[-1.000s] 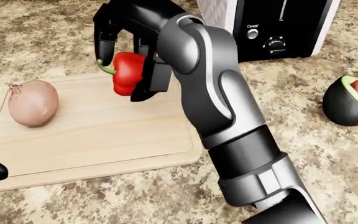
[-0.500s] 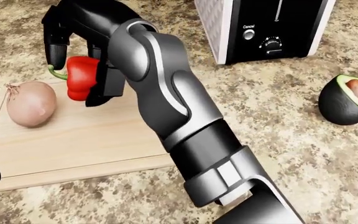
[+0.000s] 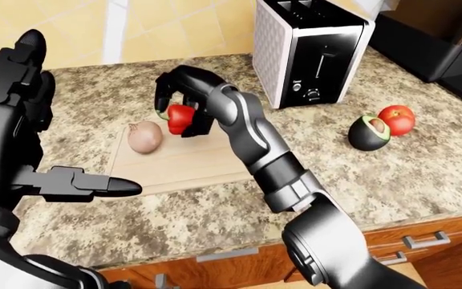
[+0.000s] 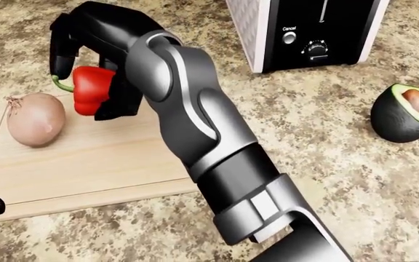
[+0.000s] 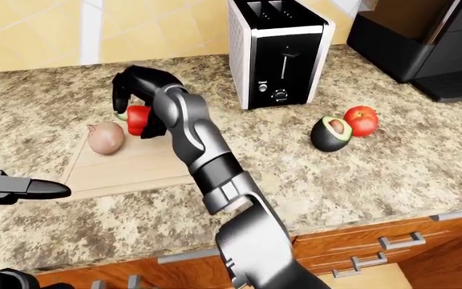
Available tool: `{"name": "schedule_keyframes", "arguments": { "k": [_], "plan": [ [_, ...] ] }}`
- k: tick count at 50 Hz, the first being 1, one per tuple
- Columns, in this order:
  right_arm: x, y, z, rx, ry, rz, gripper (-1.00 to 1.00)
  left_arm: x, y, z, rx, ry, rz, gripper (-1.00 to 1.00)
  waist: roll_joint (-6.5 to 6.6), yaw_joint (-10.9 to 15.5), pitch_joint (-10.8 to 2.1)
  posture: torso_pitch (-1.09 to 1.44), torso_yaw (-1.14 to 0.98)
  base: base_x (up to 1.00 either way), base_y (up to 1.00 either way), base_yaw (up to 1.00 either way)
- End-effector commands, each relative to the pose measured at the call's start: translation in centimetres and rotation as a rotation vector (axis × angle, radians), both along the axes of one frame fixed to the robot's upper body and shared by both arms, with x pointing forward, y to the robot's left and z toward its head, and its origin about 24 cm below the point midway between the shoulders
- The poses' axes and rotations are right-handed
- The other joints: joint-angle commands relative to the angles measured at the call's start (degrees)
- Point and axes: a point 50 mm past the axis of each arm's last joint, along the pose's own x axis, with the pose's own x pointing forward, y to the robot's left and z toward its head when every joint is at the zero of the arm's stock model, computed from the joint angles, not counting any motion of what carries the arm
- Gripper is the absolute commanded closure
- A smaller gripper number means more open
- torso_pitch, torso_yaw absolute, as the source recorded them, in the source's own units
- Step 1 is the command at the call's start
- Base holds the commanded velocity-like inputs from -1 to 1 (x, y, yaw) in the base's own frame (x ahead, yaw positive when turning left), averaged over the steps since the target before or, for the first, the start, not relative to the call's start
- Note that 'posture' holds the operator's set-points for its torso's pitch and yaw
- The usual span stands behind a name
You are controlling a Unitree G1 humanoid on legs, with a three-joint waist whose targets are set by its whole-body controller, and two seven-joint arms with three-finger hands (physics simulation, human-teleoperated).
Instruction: Place the avocado, onion, tomato and bell pepper on the cutting board.
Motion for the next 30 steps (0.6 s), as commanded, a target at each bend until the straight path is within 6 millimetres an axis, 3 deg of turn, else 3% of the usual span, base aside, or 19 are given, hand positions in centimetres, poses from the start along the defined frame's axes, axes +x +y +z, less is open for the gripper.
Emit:
{"name": "schedule_keyframes", "arguments": {
  "k": [1,25,30],
  "plan": [
    [-0.58,0.25,2.56,0.038,-0.097,0.021,0.11,-0.32,-0.08,0.63,0.027,-0.043,0.012,-1.0,0.55,0.0,-1.59,0.0,0.0,0.0,0.0,0.0],
    [-1.26,0.17,2.26,0.072,-0.032,0.051,-0.06,-0.27,-0.12,0.98,0.037,-0.049,0.013,-1.0,0.64,-0.1,-1.6,0.0,0.0,0.0,0.0,0.0],
    [-1.42,0.12,2.27,0.071,-0.029,0.05,-0.17,-0.25,-0.12,0.92,0.035,-0.049,0.014,-1.0,0.63,0.0,-1.64,0.0,0.0,0.0,0.0,0.0]
  ]
}}
